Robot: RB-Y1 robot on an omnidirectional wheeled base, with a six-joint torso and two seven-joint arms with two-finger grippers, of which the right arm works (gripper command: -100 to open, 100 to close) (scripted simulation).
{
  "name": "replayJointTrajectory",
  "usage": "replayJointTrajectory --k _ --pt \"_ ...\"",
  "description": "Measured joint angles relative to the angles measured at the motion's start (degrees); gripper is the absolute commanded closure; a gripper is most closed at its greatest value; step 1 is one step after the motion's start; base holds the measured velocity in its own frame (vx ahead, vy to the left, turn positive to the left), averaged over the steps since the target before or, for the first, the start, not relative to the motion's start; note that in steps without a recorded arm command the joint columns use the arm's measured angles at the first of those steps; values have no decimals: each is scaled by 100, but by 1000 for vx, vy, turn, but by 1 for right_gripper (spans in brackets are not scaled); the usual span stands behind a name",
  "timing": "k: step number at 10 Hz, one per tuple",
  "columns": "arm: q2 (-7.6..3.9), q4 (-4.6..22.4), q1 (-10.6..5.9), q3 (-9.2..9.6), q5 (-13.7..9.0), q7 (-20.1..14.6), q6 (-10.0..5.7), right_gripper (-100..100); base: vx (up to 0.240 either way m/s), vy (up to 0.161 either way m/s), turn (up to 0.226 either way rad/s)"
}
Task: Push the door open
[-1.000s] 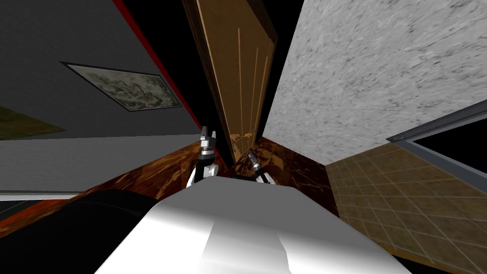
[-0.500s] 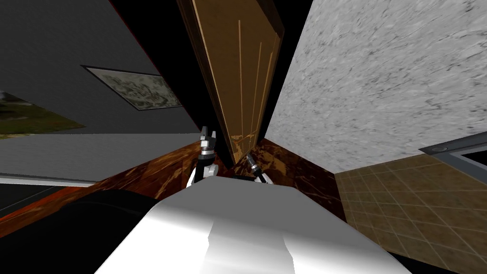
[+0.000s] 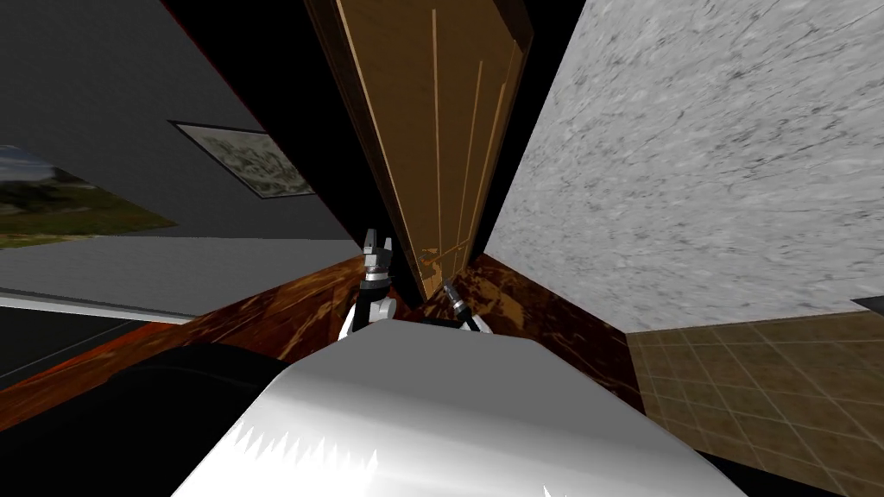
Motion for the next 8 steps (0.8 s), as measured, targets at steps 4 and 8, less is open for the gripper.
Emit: replayJointTrajectory --k 4,8 --pt "184 499 -180 135 47 -58 -106 -100 151 -57 111" --pt "267 751 -274 186 30 -86 -159 -100 51 -55 186"
